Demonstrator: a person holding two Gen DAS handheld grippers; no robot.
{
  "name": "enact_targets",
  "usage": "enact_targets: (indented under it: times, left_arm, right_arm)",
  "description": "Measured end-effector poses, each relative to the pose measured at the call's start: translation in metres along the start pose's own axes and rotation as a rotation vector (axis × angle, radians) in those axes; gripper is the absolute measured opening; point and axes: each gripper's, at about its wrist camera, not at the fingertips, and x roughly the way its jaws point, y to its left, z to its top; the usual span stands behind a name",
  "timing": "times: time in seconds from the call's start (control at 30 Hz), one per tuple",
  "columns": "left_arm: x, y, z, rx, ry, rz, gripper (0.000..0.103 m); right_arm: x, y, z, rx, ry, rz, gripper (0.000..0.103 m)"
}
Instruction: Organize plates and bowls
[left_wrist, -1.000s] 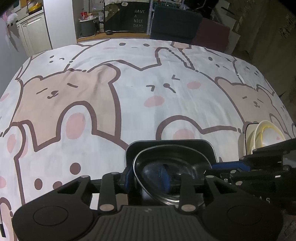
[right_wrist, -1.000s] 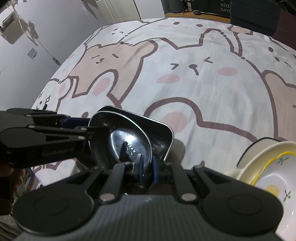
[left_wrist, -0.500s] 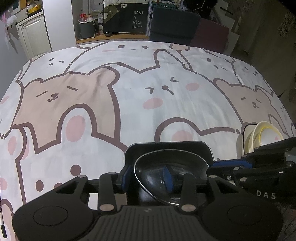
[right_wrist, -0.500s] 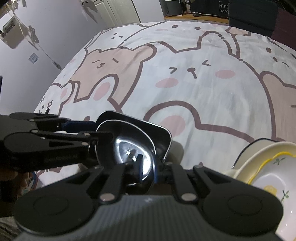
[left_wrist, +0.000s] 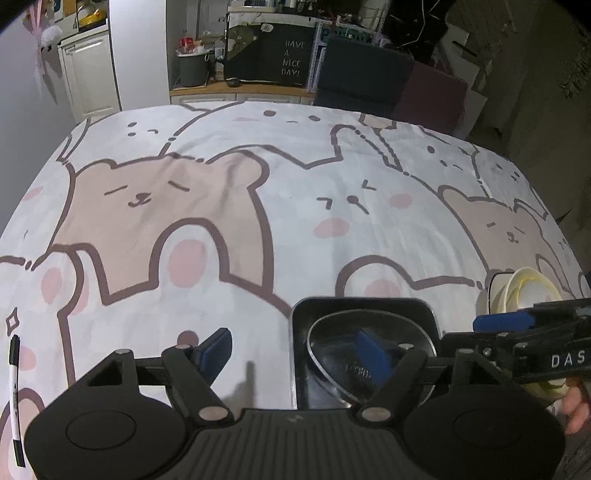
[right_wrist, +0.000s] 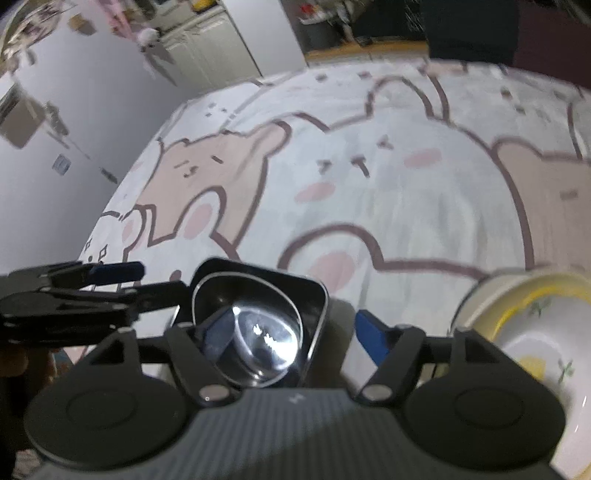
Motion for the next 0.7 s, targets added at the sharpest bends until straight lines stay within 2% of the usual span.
enact_targets:
  times: [0.03,0.07,0.1,0.13,0.17,0.2,0.23,0.3,0.37,0.7]
  left_arm:
    - [0.000,0.002,-0.001,0.002,0.005,-0.004,0.067]
    - [0.000,0.003,-0.003,0.005,0.010,-0.011,0.056]
    - [0.001,0.005,-0.004,0.006,0.017,-0.018,0.051]
    - [0.002,0.005,-0.006,0.009,0.026,-0.020,0.040]
    - [0.003,0.005,-0.008,0.016,0.033,-0.018,0.028]
    - [0.005,0.004,-0.009,0.024,0.042,-0.016,0.022]
    - [0.007,0.004,-0.010,0.031,0.051,-0.013,0.018]
    - [0.011,0.002,-0.011,0.043,0.065,-0.014,0.017]
    - [0.014,0.001,-0.013,0.057,0.078,-0.007,0.017]
    - [0.034,-0.003,-0.014,0.085,0.134,0.026,0.017]
  right_arm:
    - [0.001,-0.002,-0.001,0.013,0.016,-0.002,0.077]
    - [0.003,-0.004,-0.002,0.022,0.027,-0.004,0.076]
    - [0.004,-0.005,-0.003,0.028,0.034,-0.005,0.072]
    - [0.004,-0.006,-0.004,0.037,0.041,0.000,0.068]
    - [0.005,-0.007,-0.004,0.052,0.047,0.015,0.056]
    - [0.005,-0.009,-0.005,0.069,0.055,0.026,0.043]
    - [0.005,-0.010,-0.005,0.085,0.062,0.021,0.037]
    - [0.006,-0.010,-0.006,0.081,0.067,-0.009,0.019]
    - [0.007,-0.010,-0.007,0.079,0.077,-0.017,0.015]
    - [0.027,-0.009,-0.010,0.111,0.127,-0.038,0.012]
